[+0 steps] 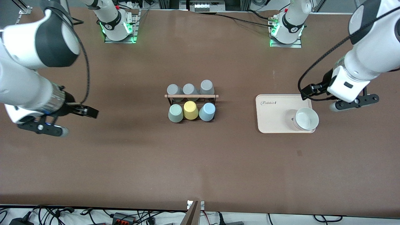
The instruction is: Hang scattered cups on rack with three cups
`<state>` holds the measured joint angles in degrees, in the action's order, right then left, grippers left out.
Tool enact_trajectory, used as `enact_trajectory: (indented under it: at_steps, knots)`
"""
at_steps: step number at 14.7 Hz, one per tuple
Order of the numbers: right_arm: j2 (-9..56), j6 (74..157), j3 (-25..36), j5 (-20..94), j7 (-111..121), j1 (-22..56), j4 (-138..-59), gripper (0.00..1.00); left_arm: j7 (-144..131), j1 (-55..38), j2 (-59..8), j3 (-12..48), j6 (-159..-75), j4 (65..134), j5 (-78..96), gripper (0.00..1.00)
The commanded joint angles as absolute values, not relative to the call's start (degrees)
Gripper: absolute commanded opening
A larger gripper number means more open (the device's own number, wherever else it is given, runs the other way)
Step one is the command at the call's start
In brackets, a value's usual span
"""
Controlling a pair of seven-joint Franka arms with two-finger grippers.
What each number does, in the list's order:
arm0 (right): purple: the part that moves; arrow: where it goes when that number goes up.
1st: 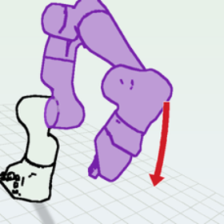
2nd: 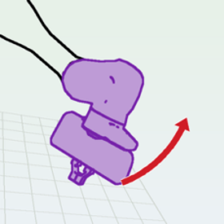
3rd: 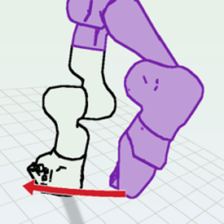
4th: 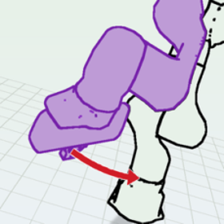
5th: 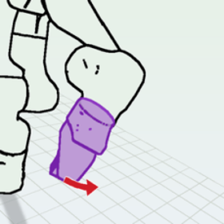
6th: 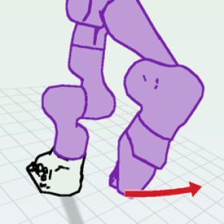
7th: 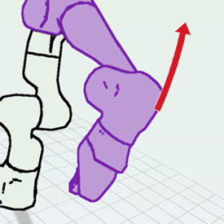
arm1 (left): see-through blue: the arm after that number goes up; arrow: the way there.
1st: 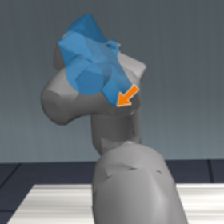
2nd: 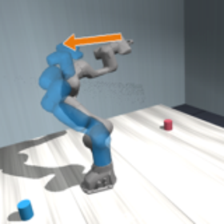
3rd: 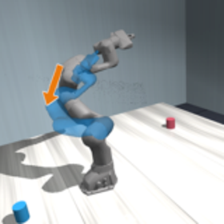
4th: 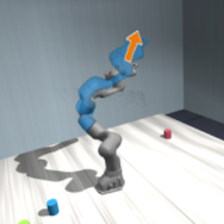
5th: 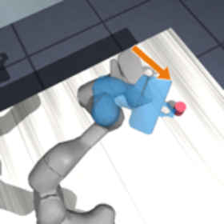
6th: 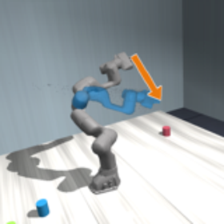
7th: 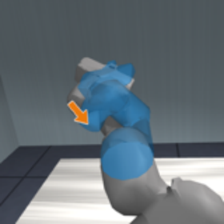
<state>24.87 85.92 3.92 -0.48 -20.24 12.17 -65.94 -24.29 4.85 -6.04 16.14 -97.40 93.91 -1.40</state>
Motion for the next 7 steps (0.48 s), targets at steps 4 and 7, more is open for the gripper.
enact_trajectory:
  at_steps: [4,7]
  knots:
    - [10.8,87.0,3.4,-1.8,-12.7,6.7,-80.5,1.00,-14.3,-3.8,-5.5,3.6,-96.4,93.3,-2.0,1.00]
    - [2.2,93.7,3.4,-2.5,-12.0,6.2,-92.3,1.00,-16.6,-4.1,-3.8,3.8,-93.1,94.1,-1.8,1.00]
